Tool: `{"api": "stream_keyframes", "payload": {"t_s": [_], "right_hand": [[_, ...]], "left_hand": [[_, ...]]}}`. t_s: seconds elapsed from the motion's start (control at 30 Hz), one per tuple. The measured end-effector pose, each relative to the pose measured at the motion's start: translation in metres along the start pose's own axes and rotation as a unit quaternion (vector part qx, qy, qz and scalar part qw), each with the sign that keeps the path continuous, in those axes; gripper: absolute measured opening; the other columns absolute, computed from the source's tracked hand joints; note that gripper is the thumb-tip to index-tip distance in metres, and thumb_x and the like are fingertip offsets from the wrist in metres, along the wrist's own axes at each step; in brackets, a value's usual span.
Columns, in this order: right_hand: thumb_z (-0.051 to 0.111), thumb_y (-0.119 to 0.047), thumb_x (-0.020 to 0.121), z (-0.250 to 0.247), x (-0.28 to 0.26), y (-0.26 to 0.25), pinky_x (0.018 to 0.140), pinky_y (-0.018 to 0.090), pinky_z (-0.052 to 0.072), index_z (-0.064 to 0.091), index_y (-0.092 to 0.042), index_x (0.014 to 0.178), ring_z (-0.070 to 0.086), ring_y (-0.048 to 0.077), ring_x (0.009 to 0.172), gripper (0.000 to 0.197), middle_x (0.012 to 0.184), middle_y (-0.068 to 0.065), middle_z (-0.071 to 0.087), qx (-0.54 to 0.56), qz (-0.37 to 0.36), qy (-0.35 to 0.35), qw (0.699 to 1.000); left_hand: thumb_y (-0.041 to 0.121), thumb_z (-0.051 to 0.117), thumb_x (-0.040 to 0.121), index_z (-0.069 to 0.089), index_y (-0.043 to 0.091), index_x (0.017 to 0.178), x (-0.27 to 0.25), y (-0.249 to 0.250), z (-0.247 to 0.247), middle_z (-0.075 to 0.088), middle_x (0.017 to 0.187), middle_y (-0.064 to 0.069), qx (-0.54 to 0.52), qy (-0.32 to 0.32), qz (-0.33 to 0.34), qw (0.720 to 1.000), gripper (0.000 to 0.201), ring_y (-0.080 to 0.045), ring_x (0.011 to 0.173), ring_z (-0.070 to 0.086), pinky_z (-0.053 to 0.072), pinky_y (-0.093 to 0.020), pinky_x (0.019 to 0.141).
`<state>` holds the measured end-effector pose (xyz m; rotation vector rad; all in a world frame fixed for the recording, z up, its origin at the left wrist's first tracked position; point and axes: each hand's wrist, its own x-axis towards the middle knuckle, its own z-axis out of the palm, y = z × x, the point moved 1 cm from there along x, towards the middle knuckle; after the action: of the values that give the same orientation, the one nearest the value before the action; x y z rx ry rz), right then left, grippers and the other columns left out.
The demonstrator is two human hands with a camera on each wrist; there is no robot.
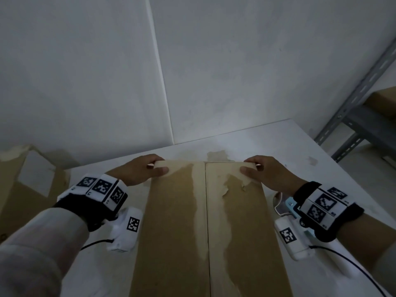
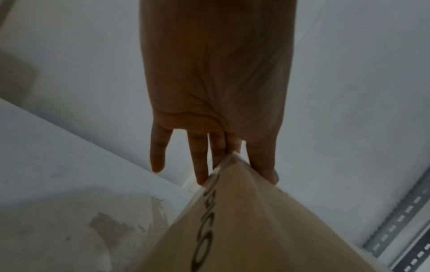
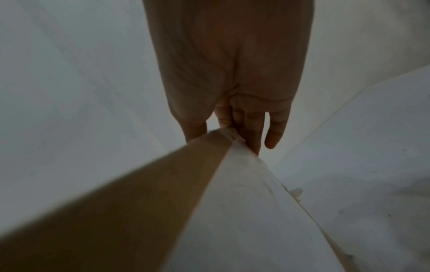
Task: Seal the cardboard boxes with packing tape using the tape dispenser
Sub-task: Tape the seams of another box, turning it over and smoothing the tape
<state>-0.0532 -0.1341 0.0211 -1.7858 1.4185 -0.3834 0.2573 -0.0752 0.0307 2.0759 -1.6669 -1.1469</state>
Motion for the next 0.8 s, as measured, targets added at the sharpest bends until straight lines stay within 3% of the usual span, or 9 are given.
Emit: {"api": "stream_keyframes", "payload": {"t_s": [0.1, 0.23, 0.33, 0.43, 0.53, 0.67, 0.7, 0.77, 0.8], "right_hand": [[0.054, -0.033, 0.089, 0.000, 0.001, 0.001, 0.083, 0.023, 0.042, 0.050, -0.013, 0.126, 0.055, 0.017, 0.103, 0.042, 0.114, 0.002, 0.055, -0.003, 0.007, -0.031, 0.999], [0.049, -0.035, 0.091, 0.002, 0.003, 0.004, 0.091, 0.025, 0.041, 0.043, -0.017, 0.133, 0.051, 0.015, 0.108, 0.046, 0.116, -0.002, 0.051, 0.013, 0.013, -0.052, 0.998], [0.047, -0.039, 0.091, 0.003, 0.004, 0.008, 0.098, 0.029, 0.040, 0.035, -0.021, 0.138, 0.049, 0.015, 0.111, 0.052, 0.119, -0.003, 0.048, 0.034, 0.014, -0.068, 0.997], [0.045, -0.039, 0.091, 0.008, 0.001, 0.012, 0.095, 0.030, 0.041, 0.032, -0.024, 0.138, 0.049, 0.016, 0.109, 0.051, 0.121, -0.001, 0.048, 0.055, 0.004, -0.055, 0.997], [0.044, -0.033, 0.093, 0.010, -0.004, 0.014, 0.094, 0.031, 0.042, 0.040, -0.021, 0.134, 0.050, 0.018, 0.111, 0.043, 0.125, -0.001, 0.047, 0.077, -0.015, -0.021, 0.997], [0.042, -0.036, 0.094, 0.011, -0.008, 0.013, 0.101, 0.033, 0.035, 0.043, -0.020, 0.132, 0.046, 0.022, 0.123, 0.041, 0.136, 0.004, 0.047, 0.039, -0.032, 0.011, 0.999], [0.042, -0.036, 0.094, 0.011, -0.011, 0.013, 0.101, 0.031, 0.032, 0.041, -0.020, 0.134, 0.044, 0.022, 0.125, 0.043, 0.139, 0.005, 0.045, 0.035, -0.033, 0.021, 0.999], [0.042, -0.037, 0.093, 0.011, -0.023, 0.013, 0.100, 0.031, 0.032, 0.035, -0.020, 0.138, 0.041, 0.022, 0.128, 0.048, 0.143, 0.007, 0.040, 0.042, -0.039, 0.032, 0.998], [0.044, -0.040, 0.092, 0.012, -0.030, 0.014, 0.102, 0.032, 0.032, 0.031, -0.022, 0.139, 0.039, 0.022, 0.130, 0.053, 0.146, 0.005, 0.036, 0.042, -0.050, 0.027, 0.998]], "left_hand": [[0.035, 0.051, 0.090, 0.050, 0.027, 0.115, 0.001, -0.002, 0.000, 0.056, 0.119, 0.001, -0.007, -0.022, -0.001, 1.000, 0.026, -0.019, 0.113, 0.053, 0.042, -0.039, 0.099], [0.036, 0.044, 0.094, 0.043, 0.029, 0.128, 0.001, 0.000, 0.001, 0.049, 0.129, -0.003, 0.010, -0.038, 0.004, 0.999, 0.036, -0.018, 0.113, 0.047, 0.036, -0.031, 0.090], [0.036, 0.039, 0.095, 0.029, 0.029, 0.141, -0.002, 0.003, 0.005, 0.030, 0.149, -0.006, 0.005, -0.030, 0.003, 1.000, 0.047, -0.021, 0.135, 0.032, 0.029, -0.031, 0.100], [0.043, 0.029, 0.095, 0.015, 0.022, 0.147, -0.015, 0.003, 0.008, 0.017, 0.156, -0.003, -0.006, -0.003, -0.016, 1.000, 0.057, -0.018, 0.142, 0.020, 0.021, -0.031, 0.109], [0.072, 0.023, 0.080, 0.010, 0.027, 0.147, -0.041, -0.005, 0.011, 0.015, 0.157, 0.000, 0.024, -0.002, -0.058, 0.998, 0.083, -0.022, 0.142, 0.023, 0.021, -0.037, 0.112], [0.061, 0.033, 0.087, 0.014, 0.030, 0.147, -0.080, -0.021, 0.023, 0.022, 0.155, 0.001, 0.021, -0.024, -0.094, 0.995, 0.070, -0.022, 0.136, 0.034, 0.029, -0.037, 0.108], [0.068, 0.040, 0.081, 0.016, 0.030, 0.146, -0.089, -0.023, 0.029, 0.025, 0.154, 0.002, 0.001, -0.038, -0.094, 0.995, 0.079, -0.021, 0.134, 0.037, 0.030, -0.037, 0.108], [0.085, 0.053, 0.053, 0.020, 0.034, 0.144, -0.108, -0.023, 0.040, 0.035, 0.147, 0.005, -0.055, -0.073, -0.085, 0.992, 0.110, -0.017, 0.127, 0.044, 0.038, -0.038, 0.107], [0.086, 0.058, 0.045, 0.021, 0.037, 0.142, -0.116, -0.023, 0.046, 0.040, 0.141, 0.008, -0.075, -0.084, -0.076, 0.991, 0.115, -0.014, 0.122, 0.048, 0.042, -0.036, 0.103]]}}
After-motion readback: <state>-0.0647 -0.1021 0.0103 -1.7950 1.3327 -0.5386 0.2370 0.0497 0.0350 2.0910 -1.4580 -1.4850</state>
